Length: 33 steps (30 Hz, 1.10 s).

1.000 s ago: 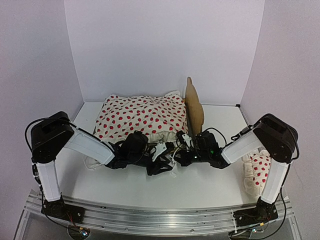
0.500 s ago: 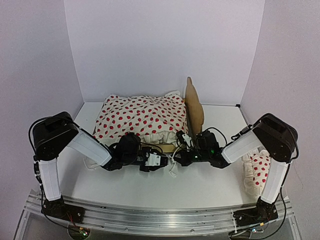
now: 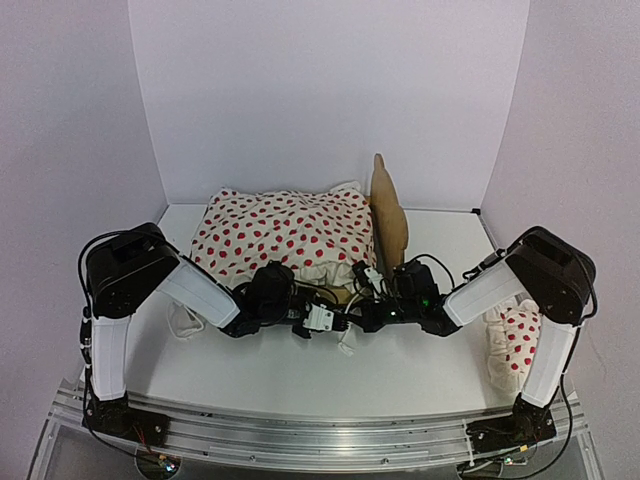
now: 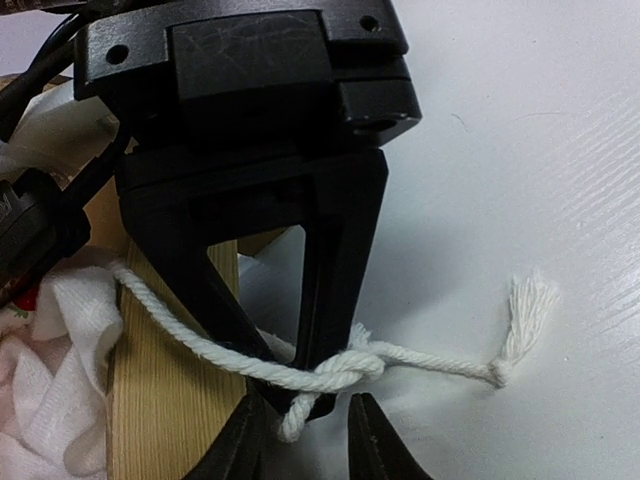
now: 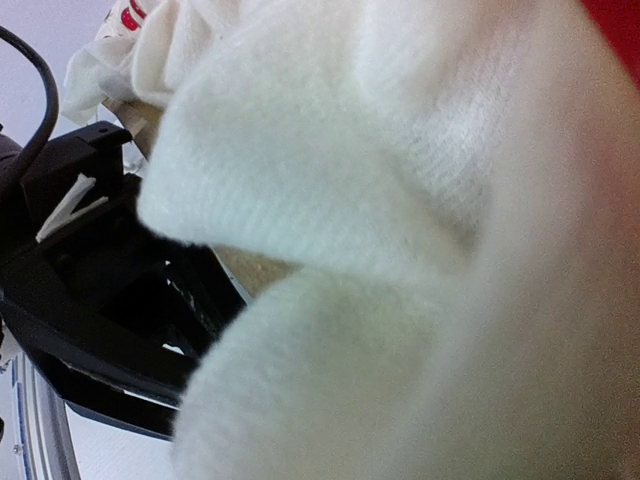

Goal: Set up the pet bed

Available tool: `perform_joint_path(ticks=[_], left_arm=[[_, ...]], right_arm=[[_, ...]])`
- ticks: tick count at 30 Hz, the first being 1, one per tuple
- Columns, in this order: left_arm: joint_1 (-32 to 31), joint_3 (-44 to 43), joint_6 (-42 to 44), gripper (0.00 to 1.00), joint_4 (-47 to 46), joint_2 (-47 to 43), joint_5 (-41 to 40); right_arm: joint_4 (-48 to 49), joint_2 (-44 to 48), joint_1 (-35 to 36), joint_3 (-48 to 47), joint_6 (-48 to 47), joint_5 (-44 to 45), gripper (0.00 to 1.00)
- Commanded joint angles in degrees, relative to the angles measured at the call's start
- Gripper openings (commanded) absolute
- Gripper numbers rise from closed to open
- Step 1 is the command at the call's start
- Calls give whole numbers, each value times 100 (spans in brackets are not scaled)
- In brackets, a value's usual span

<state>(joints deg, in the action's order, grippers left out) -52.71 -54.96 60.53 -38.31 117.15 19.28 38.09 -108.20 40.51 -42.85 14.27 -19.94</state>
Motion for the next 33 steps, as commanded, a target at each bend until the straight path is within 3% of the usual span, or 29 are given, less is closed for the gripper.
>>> perform_joint_path(ticks=[1,6,12,15,20,27,31,33], left_arm=[[56,-379,180,23,-224,157,-135],[59,-350,186,0,-221,113,-164],[64,-172,65,0,-264,-72,-170],[60,-114,-4,0,-299,-137,-179],[69,-73,-96,0,-361,-165,-204],[76,-4,-184,0,-388,-244,-245],[76,19,-275,0,-385,-262,-265],[76,10,-305,0,-380,-262,-275]], right_arm=[[206,287,-23,-41,-116,-154,0],[200,335,-21,9,-126,-104,0],[-59,512,-25,42,-97,131,1],[-895,798,-22,-86,8,612,14],[-2182,1291,4,-217,114,1211,18],[-2455,1675,466,189,385,1810,34],[-1968,1435,1025,444,38,2339,48],[-1478,1273,1139,578,-183,2361,49]])
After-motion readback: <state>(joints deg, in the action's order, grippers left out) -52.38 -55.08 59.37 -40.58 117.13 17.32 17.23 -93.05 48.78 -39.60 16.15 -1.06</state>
